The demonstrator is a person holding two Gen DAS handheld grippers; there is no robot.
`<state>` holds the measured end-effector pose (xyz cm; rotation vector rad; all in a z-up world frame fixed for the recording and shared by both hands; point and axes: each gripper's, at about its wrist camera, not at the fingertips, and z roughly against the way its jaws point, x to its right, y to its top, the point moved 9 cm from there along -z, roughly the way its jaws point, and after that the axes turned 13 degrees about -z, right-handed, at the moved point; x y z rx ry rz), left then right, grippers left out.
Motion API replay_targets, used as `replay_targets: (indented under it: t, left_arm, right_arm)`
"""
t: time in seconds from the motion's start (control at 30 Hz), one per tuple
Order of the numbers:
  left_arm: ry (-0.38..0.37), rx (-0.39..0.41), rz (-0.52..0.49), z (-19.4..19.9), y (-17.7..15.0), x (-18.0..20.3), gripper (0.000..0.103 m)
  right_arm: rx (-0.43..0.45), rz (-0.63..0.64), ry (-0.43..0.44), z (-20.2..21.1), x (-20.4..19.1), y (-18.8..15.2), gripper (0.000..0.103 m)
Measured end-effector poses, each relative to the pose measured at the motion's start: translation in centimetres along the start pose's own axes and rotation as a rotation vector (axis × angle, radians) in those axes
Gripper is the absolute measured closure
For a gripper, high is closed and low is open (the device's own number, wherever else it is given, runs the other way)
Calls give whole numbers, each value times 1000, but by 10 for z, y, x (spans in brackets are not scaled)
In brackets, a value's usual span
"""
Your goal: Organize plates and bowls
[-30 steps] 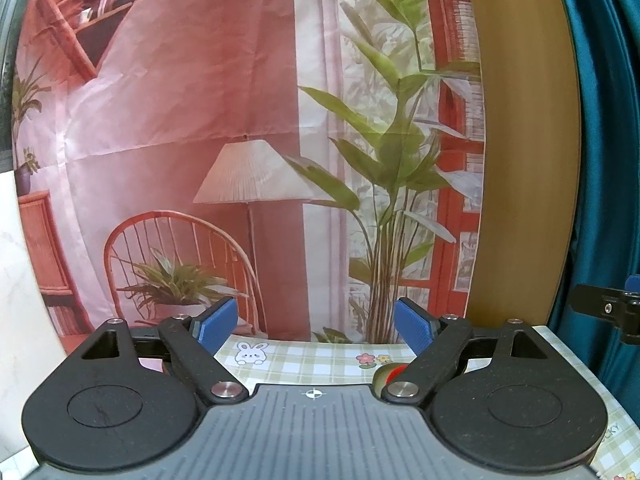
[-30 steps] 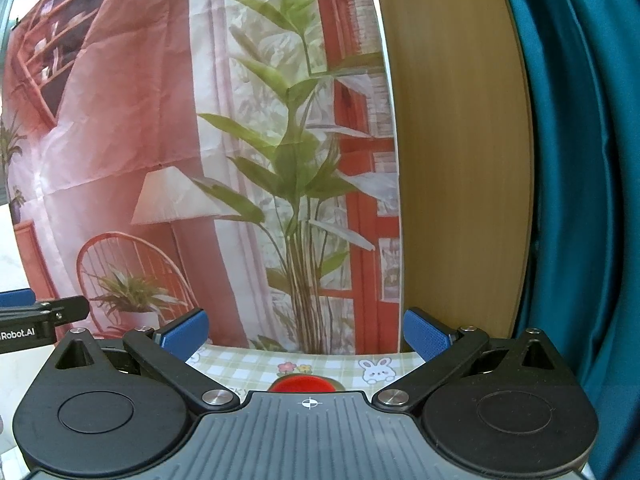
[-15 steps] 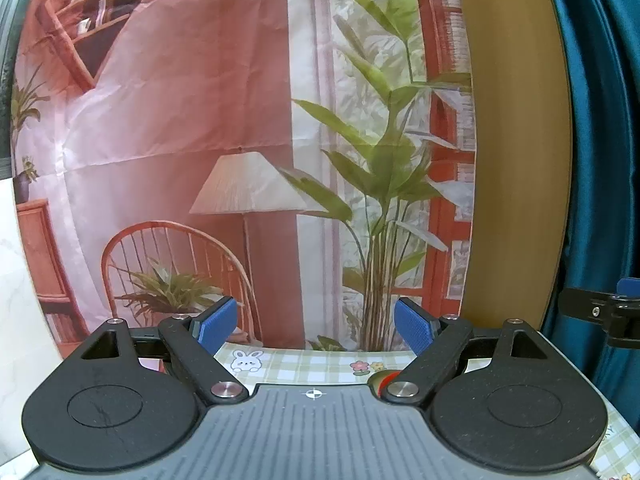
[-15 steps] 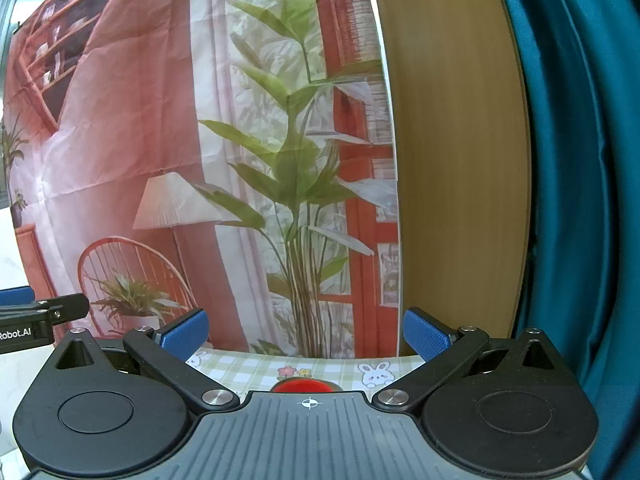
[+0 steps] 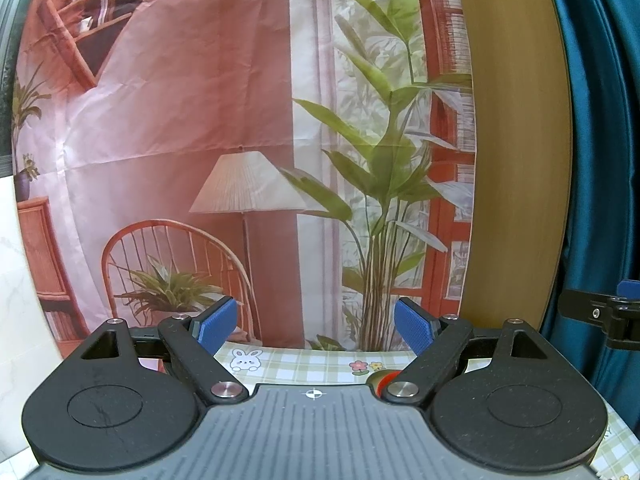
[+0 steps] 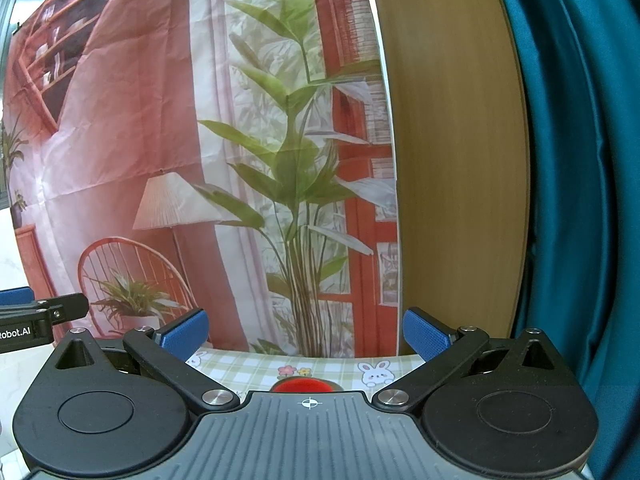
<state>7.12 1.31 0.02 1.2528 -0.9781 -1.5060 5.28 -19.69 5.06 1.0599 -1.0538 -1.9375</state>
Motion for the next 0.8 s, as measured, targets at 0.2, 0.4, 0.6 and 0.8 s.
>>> replay_targets:
  t: [0.2, 0.4, 0.6, 0.8]
  left_arm:
    - [0, -1, 2, 1, -1, 0, 16]
    - [1, 0, 2, 1, 0, 0, 15]
    - [0, 4, -1, 3, -1, 1, 15]
    - [0, 7, -4, 4, -1, 2, 15]
  right_arm:
    - [0, 1, -1, 0, 0, 0, 0]
    - [1, -1, -1, 1, 2, 0, 0]
    - [3, -5, -3, 3, 4, 1, 0]
    - [3, -6, -3, 3, 6, 1, 0]
